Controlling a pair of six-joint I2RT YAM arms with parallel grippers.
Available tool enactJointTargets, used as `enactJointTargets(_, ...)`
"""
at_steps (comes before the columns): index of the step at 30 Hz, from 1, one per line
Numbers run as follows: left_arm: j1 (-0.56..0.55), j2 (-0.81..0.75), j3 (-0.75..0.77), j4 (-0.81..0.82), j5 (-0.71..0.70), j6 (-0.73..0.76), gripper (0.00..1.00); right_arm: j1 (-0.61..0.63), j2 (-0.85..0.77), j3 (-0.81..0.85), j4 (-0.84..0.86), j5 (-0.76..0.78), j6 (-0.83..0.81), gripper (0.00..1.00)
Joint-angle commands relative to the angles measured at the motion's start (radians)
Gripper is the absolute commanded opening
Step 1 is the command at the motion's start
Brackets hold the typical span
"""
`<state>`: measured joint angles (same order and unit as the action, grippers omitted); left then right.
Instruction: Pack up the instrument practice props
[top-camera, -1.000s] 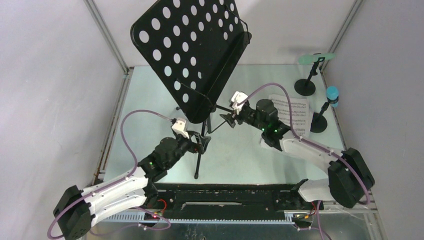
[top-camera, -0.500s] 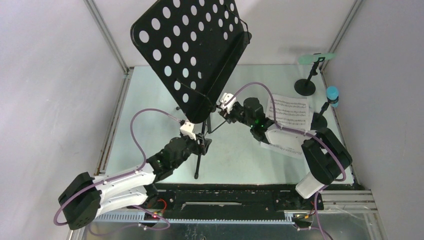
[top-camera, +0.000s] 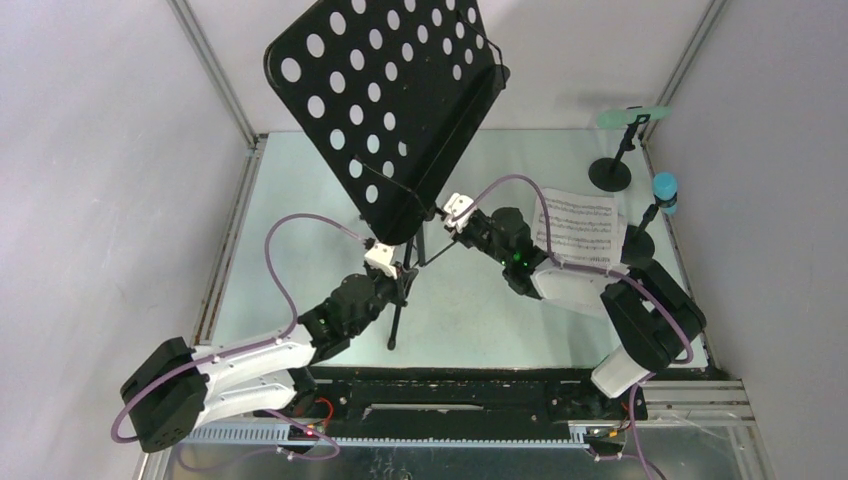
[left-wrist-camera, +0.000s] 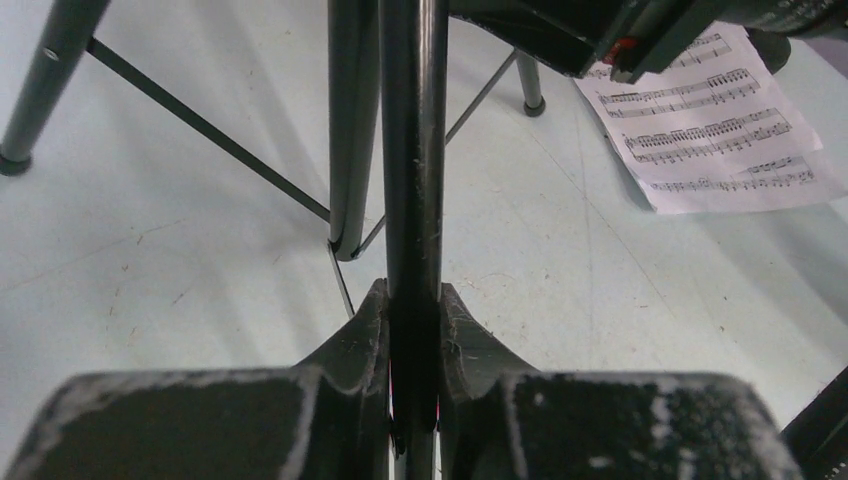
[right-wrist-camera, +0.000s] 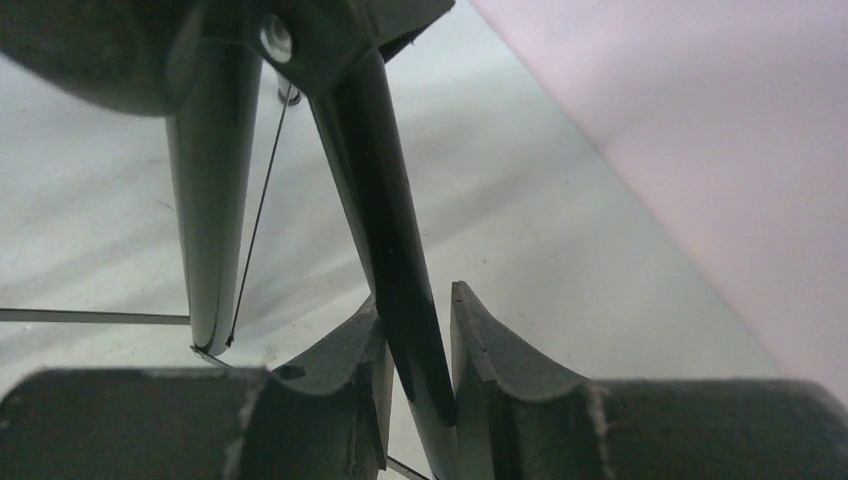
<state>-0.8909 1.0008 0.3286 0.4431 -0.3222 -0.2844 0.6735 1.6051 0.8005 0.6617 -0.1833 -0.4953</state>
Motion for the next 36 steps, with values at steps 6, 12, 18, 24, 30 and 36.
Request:
enactJointTargets(6,0.008,0.008,0.048,0.097,0.005,0.117,0.0,0.174,-0.175,-0.19,0.421,0.225,0.164,0.0)
enactJointTargets(12,0.008,0.014,0.037,0.179,0.104,0.12,0.0,0.277,-0.252,-0.28,0.545,0.33,0.229,0.0)
enactJointTargets(18,0.008,0.007,0.042,0.214,0.195,0.148,0.0,0.361,-0.244,-0.3,0.651,0.367,0.18,0.0)
enactJointTargets(24,0.008,-0.007,0.042,0.229,0.271,0.181,0.0,0.446,-0.184,-0.3,0.77,0.414,0.093,0.0)
enactJointTargets(30,0.009,-0.058,0.018,0.249,0.296,0.185,0.0,0.508,-0.189,-0.3,0.83,0.455,-0.005,0.0)
enactJointTargets(36,0.008,-0.14,-0.015,0.249,0.281,0.203,0.0,0.516,-0.207,-0.347,0.832,0.509,-0.012,0.0)
